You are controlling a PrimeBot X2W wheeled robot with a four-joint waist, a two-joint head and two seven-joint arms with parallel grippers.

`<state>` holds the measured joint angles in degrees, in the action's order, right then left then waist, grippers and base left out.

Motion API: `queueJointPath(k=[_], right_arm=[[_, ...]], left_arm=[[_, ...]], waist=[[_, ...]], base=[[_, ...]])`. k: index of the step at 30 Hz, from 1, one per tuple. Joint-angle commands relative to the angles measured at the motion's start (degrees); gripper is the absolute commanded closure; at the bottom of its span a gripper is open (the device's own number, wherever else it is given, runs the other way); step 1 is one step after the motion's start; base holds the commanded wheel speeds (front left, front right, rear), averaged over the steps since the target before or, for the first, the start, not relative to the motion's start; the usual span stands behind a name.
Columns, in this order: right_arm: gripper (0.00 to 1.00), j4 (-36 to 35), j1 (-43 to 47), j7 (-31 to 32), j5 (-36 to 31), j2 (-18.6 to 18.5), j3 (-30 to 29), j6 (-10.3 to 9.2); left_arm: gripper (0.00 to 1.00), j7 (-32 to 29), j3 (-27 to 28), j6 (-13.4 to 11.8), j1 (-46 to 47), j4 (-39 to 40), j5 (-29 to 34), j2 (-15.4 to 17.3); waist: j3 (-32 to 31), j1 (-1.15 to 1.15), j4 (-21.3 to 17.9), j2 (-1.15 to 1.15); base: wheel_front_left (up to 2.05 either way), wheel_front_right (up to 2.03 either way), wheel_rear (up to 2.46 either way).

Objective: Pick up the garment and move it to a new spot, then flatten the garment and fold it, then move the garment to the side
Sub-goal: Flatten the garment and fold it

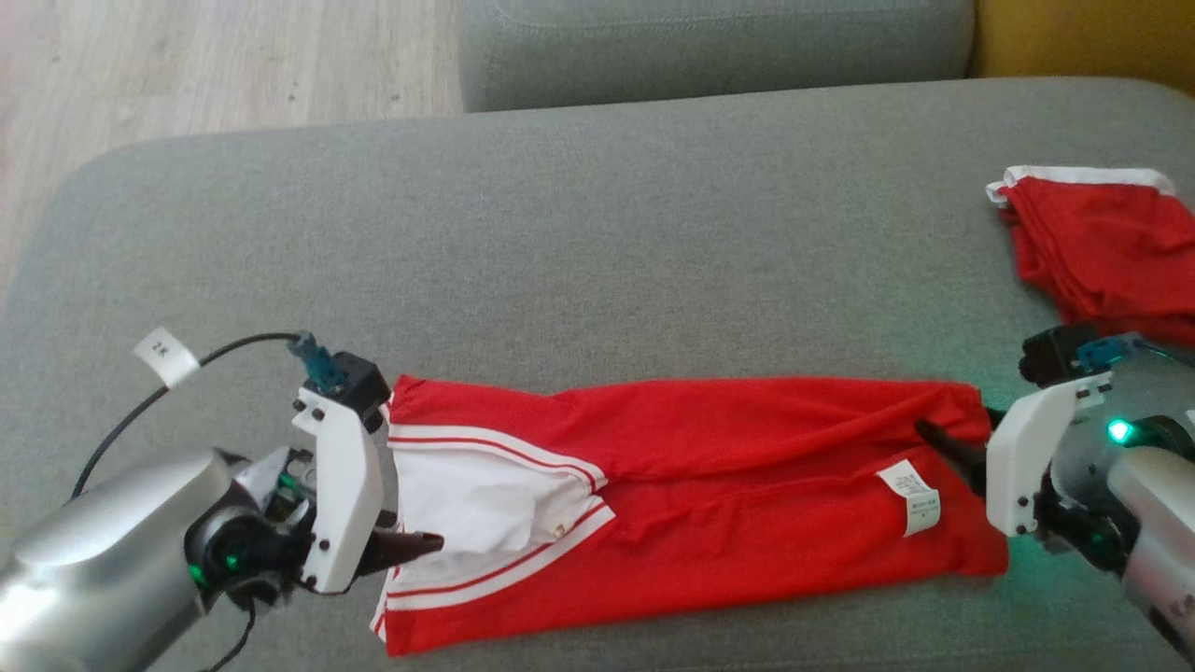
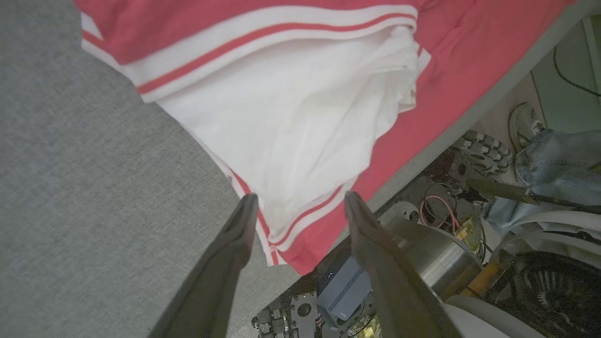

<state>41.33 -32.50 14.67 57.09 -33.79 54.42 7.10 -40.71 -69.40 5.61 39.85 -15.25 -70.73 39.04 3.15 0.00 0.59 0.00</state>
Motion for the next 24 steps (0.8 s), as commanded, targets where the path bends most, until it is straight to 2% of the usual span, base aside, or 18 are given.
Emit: queueJointPath(k=[1, 6, 9, 11, 16, 21, 24], right_arm=[[0.00, -2.0, 0.0, 0.2, 0.8, -2.9, 0.2, 0.39], [0.00, -6.4, 0.0, -2.3, 1.7, -7.1, -1.4, 0.39], [0.00, -8.2, 1.0, -7.2, 2.5, -8.5, -5.7, 0.39], [0.00, -9.0, 2.1, -12.4, 3.1, -8.5, -10.1, 0.39], [0.00, -9.9, 7.6, -26.3, 1.3, -4.7, -20.9, 0.39], [0.00, -11.9, 14.6, -29.5, -4.5, 2.3, -33.7, 0.39], [0.00, -15.1, 19.7, -29.6, -9.9, 7.5, -41.5, 0.39]], left_arm=[[0.00, 0.8, 3.3, 0.3, 2.4, 0.7, -0.7, 1.7], [0.00, 5.3, 5.7, 0.5, 3.2, 2.4, 0.1, 3.2], [0.00, 11.9, 8.2, -1.5, 3.0, 4.4, 2.2, 4.1], [0.00, 18.5, 10.3, -4.3, 2.1, 5.7, 4.3, 4.0], [0.00, 37.3, 15.0, -14.6, -2.5, 8.5, 11.1, 1.9], [0.00, 52.4, 18.4, -23.2, -9.1, 10.0, 15.0, -1.5], [0.00, 55.4, 22.9, -27.2, -13.9, 10.6, 16.5, -4.3]], waist=[[-0.7, 0.00, -0.1, 0.00], [-2.8, 0.00, -0.1, 0.00], [-3.8, 0.00, 0.2, 0.00], [-4.1, 0.00, 0.4, 0.00], [-4.3, 0.00, 0.9, 0.00], [-4.4, 0.00, 1.3, 0.00], [-4.4, 0.00, 1.4, 0.00]], base=[[0.00, 0.00, 0.00], [0.00, 0.00, 0.00], [0.00, 0.00, 0.00], [0.00, 0.00, 0.00], [0.00, 0.00, 0.00], [0.00, 0.00, 0.00], [0.00, 0.00, 0.00]])
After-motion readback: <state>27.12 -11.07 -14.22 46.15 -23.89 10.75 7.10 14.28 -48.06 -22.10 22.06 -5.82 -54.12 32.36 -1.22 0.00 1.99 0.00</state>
